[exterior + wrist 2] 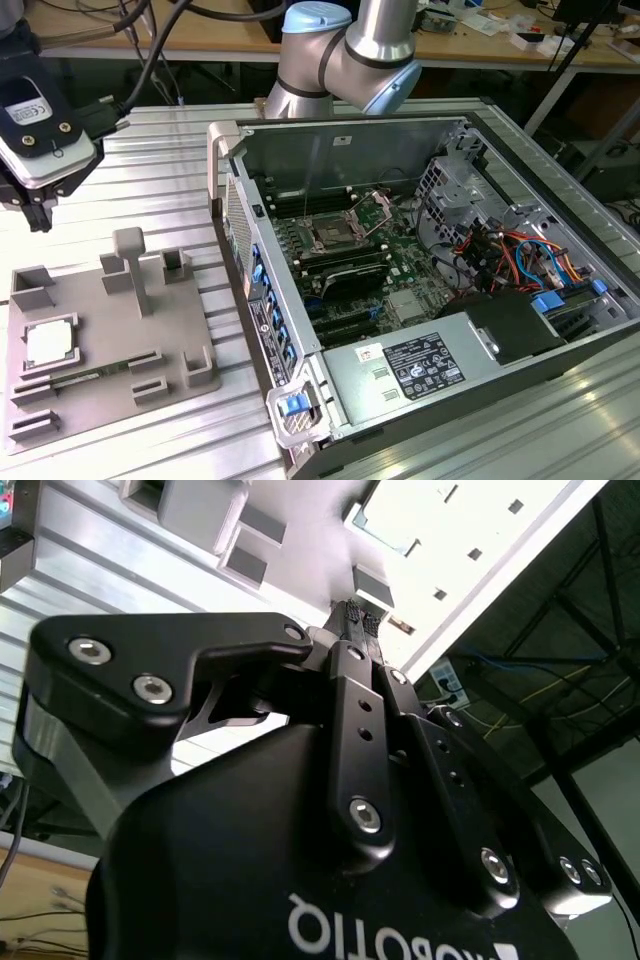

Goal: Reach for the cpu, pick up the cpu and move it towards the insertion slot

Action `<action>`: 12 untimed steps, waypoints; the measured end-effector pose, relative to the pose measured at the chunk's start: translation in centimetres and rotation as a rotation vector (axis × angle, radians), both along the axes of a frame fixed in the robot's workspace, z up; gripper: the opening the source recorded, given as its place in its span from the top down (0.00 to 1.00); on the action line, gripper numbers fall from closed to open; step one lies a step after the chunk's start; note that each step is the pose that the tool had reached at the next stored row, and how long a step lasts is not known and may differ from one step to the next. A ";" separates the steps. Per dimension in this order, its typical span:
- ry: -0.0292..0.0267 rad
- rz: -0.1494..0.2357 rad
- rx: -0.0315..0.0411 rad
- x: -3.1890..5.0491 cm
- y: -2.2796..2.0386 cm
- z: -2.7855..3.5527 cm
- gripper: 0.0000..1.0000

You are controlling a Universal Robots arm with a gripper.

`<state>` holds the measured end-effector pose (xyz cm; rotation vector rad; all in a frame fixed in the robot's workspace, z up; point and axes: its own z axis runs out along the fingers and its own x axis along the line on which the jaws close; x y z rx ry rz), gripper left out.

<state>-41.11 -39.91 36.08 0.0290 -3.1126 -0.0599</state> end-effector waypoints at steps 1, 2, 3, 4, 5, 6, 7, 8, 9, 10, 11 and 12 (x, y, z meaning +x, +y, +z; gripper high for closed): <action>0.0008 0.000 0.0000 -0.05 0.00 0.00 0.89; 0.0014 0.000 0.0000 -0.08 0.00 0.00 0.89; 0.0018 0.000 0.0000 -0.10 0.00 -0.01 0.89; 0.0026 0.000 0.0000 -0.15 0.00 -0.01 0.89; 0.0030 0.000 0.0000 -0.18 0.00 -0.02 0.89; 0.0039 0.000 0.0000 -0.22 0.00 -0.02 0.89; 0.0044 0.000 0.0000 -0.25 0.00 -0.02 0.89; 0.0051 0.000 0.0000 -0.30 0.00 -0.03 0.89; 0.0056 0.000 0.0000 -0.33 0.00 -0.03 0.89; 0.0066 0.000 0.0000 -0.40 0.00 -0.04 0.89; 0.0073 0.000 0.0000 -0.45 0.00 -0.05 0.89; 0.0087 0.000 0.0001 -0.52 0.00 -0.06 0.89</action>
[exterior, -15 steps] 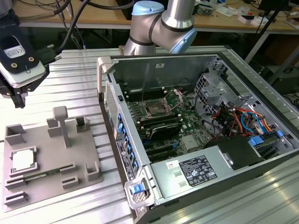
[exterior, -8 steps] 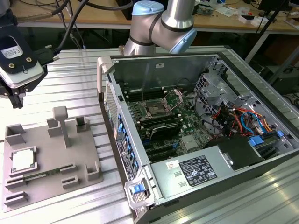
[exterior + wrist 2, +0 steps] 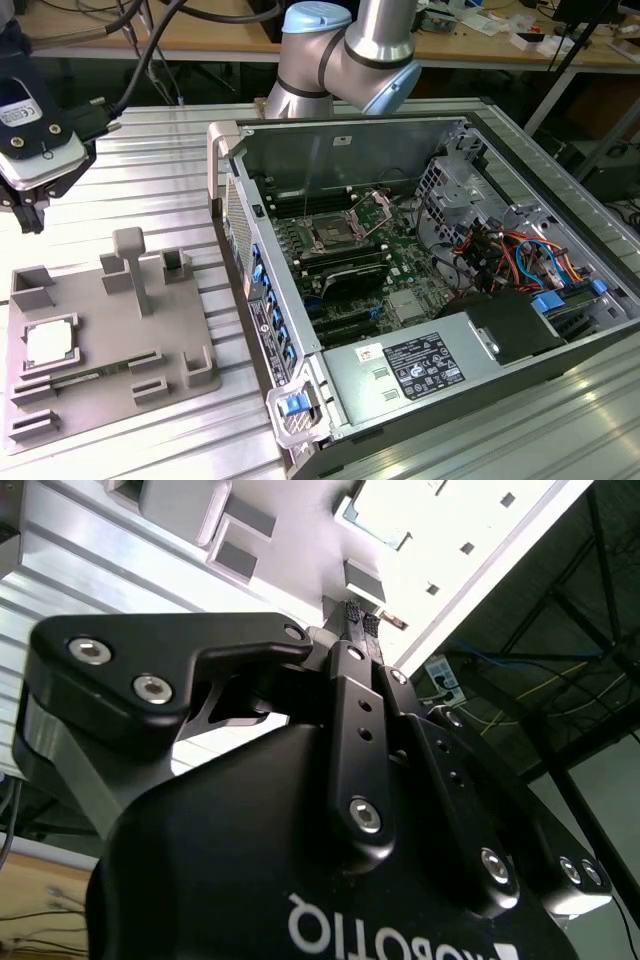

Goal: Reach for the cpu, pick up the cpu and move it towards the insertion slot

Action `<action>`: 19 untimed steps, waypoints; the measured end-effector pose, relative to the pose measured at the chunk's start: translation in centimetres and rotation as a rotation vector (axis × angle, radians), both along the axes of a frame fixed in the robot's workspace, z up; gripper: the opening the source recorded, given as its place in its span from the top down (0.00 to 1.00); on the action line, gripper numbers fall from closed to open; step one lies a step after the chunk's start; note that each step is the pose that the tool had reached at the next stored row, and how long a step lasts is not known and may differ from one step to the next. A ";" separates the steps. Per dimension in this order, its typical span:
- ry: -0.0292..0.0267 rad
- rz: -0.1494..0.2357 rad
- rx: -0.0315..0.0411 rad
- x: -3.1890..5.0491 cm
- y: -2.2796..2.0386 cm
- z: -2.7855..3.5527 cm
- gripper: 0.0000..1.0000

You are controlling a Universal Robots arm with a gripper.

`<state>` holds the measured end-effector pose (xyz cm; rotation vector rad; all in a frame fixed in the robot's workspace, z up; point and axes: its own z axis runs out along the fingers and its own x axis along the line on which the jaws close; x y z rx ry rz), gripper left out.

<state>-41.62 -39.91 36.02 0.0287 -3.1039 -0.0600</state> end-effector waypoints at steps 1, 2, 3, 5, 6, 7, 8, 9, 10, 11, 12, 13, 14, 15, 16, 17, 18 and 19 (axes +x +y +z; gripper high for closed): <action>0.0013 0.000 -0.0001 -0.06 0.00 -0.01 0.89; 0.0025 0.000 0.0000 -0.11 0.00 -0.02 0.89; 0.0036 0.000 -0.0001 -0.15 0.00 -0.02 0.89; 0.0056 0.000 -0.0001 -0.21 0.00 -0.03 0.89; 0.0067 0.000 -0.0001 -0.23 0.00 -0.03 0.89; 0.0111 0.000 -0.0001 -0.39 0.00 -0.07 0.89; 0.0137 0.000 -0.0001 -0.51 0.00 -0.08 0.89; 0.0143 0.000 -0.0001 -0.54 0.00 -0.09 0.89; 0.0150 0.000 -0.0001 -0.57 0.00 -0.09 0.89; 0.0159 0.000 -0.0001 -0.60 0.00 -0.10 0.89; 0.0166 0.000 -0.0001 -0.62 0.00 -0.10 0.89; 0.0174 0.000 -0.0001 -0.66 0.00 -0.11 0.89; 0.0180 0.000 -0.0001 -0.68 0.00 -0.12 0.89; 0.0188 0.000 0.0000 -0.71 0.00 -0.12 0.89; 0.0194 0.000 -0.0001 -0.74 0.00 -0.12 0.89; 0.0206 0.000 -0.0001 -0.79 0.00 -0.13 0.89; 0.0217 0.000 0.0000 -0.84 0.00 -0.14 0.89; 0.0223 0.000 -0.0001 -0.87 0.00 -0.14 0.89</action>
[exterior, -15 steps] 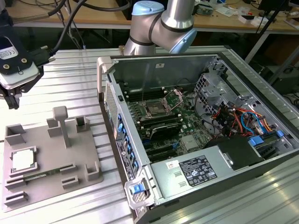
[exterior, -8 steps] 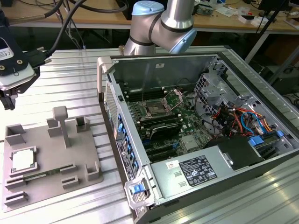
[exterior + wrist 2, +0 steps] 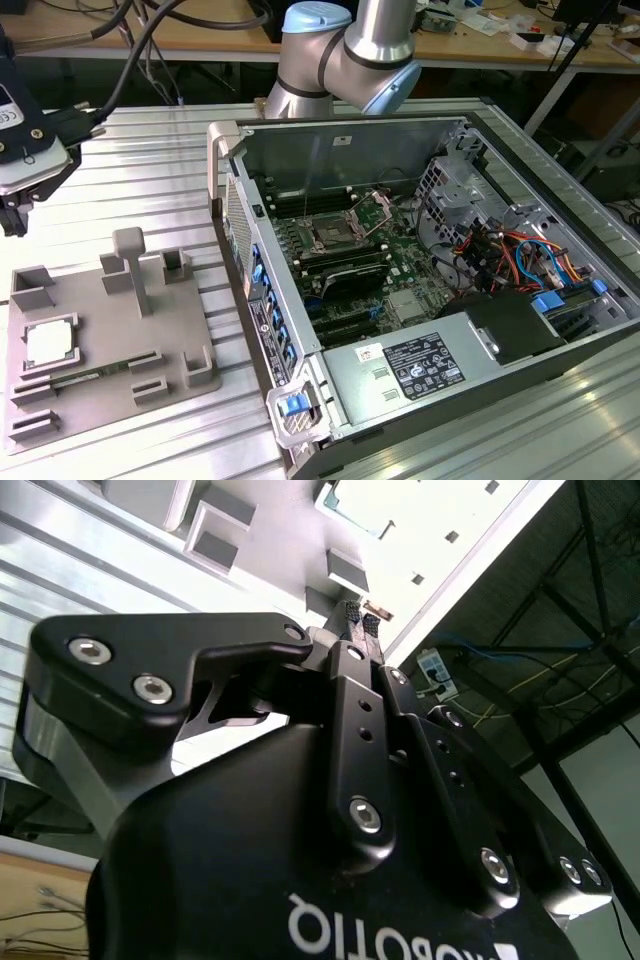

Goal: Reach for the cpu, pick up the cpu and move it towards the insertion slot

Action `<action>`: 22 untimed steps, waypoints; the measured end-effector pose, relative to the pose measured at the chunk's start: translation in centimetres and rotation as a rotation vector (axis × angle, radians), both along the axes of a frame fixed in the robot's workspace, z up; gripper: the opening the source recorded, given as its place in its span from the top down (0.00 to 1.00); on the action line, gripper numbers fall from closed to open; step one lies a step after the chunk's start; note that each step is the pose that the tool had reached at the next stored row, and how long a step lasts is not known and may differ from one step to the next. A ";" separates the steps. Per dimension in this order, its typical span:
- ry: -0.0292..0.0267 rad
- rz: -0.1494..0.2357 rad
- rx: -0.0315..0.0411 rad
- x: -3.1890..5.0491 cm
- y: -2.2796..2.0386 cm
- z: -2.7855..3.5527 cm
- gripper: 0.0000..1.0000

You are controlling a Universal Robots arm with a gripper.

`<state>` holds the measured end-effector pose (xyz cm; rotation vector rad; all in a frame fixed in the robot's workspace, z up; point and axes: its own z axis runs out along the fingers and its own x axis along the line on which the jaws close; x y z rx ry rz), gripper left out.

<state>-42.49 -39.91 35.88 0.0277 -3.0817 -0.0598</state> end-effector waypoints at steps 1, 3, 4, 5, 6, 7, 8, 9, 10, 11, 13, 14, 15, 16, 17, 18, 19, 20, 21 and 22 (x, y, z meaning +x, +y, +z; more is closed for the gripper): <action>0.0009 0.000 0.0000 -0.03 0.00 0.00 0.89; 0.0027 0.000 0.0000 -0.12 0.00 -0.01 0.89; 0.0033 0.000 -0.0001 -0.16 0.00 -0.02 0.89; 0.0043 0.000 0.0000 -0.21 0.00 -0.02 0.89; 0.0051 0.000 0.0000 -0.25 0.00 -0.03 0.89; 0.0057 0.000 -0.0001 -0.29 0.00 -0.03 0.89; 0.0066 0.000 -0.0001 -0.33 0.00 -0.03 0.89; 0.0072 0.000 0.0000 -0.36 0.00 -0.04 0.89; 0.0078 0.000 0.0000 -0.39 0.00 -0.04 0.89; 0.0085 0.000 0.0000 -0.42 0.00 -0.04 0.89; 0.0105 0.000 -0.0001 -0.53 0.00 -0.06 0.89; 0.0116 0.000 -0.0001 -0.59 0.00 -0.06 0.89; 0.0122 0.000 0.0000 -0.63 0.00 -0.06 0.89; 0.0127 0.000 0.0000 -0.66 0.00 -0.07 0.89; 0.0137 0.000 0.0000 -0.72 0.00 -0.07 0.89; 0.0145 0.000 0.0000 -0.77 0.00 -0.08 0.89; 0.0151 0.000 0.0000 -0.80 0.00 -0.08 0.89; 0.0160 0.000 -0.0001 -0.85 0.00 -0.08 0.89; 0.0164 0.000 -0.0001 -0.88 0.00 -0.08 0.89; 0.0177 0.000 0.0000 -0.96 0.00 -0.09 0.89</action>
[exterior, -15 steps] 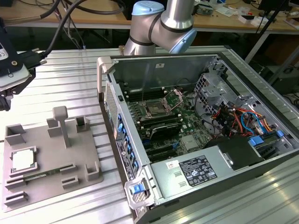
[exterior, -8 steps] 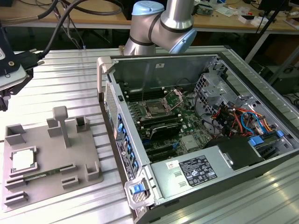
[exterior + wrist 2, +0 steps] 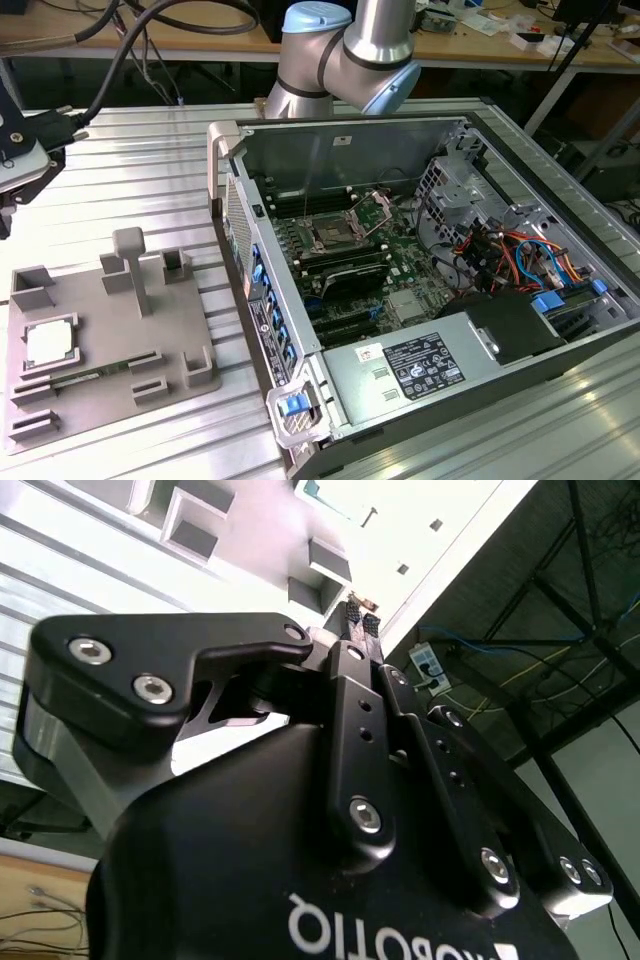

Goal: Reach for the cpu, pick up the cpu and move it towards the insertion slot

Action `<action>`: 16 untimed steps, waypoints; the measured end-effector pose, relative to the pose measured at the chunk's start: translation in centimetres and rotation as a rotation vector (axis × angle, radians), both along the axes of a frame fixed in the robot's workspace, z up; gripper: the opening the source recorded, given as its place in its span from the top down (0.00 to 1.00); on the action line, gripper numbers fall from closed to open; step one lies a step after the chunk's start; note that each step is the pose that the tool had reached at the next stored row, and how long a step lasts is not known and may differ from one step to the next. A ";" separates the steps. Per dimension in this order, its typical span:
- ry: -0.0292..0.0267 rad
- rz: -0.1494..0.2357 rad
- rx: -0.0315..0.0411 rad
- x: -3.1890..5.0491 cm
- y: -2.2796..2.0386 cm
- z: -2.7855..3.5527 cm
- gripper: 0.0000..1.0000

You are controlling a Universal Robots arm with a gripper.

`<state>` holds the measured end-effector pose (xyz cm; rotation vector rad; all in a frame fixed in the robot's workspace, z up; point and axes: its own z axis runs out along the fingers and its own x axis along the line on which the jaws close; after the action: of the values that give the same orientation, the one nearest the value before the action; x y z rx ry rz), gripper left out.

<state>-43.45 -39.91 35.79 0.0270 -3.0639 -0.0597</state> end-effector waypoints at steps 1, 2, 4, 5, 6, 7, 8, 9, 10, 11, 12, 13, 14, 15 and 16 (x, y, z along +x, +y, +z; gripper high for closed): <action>0.0009 0.000 0.0000 -0.06 0.00 -0.01 0.89; 0.0014 0.000 0.0000 -0.10 0.00 -0.01 0.89; 0.0027 0.000 0.0000 -0.18 0.00 -0.02 0.89; 0.0033 0.000 0.0000 -0.22 0.00 -0.02 0.89; 0.0039 0.000 0.0000 -0.25 0.00 -0.02 0.89; 0.0047 0.000 0.0000 -0.31 0.00 -0.03 0.89; 0.0052 0.000 0.0000 -0.34 0.00 -0.03 0.89; 0.0057 0.000 0.0000 -0.38 0.00 -0.03 0.89; 0.0067 0.000 0.0000 -0.46 0.00 -0.03 0.89; 0.0075 0.000 0.0000 -0.53 0.00 -0.03 0.89; 0.0078 0.000 0.0000 -0.56 0.00 -0.04 0.89; 0.0085 0.000 0.0000 -0.65 0.00 -0.04 0.89; 0.0093 0.000 0.0000 -0.71 0.00 -0.04 0.89; 0.0101 0.000 0.0000 -0.76 0.00 -0.04 0.89; 0.0106 0.000 0.0000 -0.80 0.00 -0.05 0.89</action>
<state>-44.25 -39.91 35.74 0.0267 -3.0533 -0.0596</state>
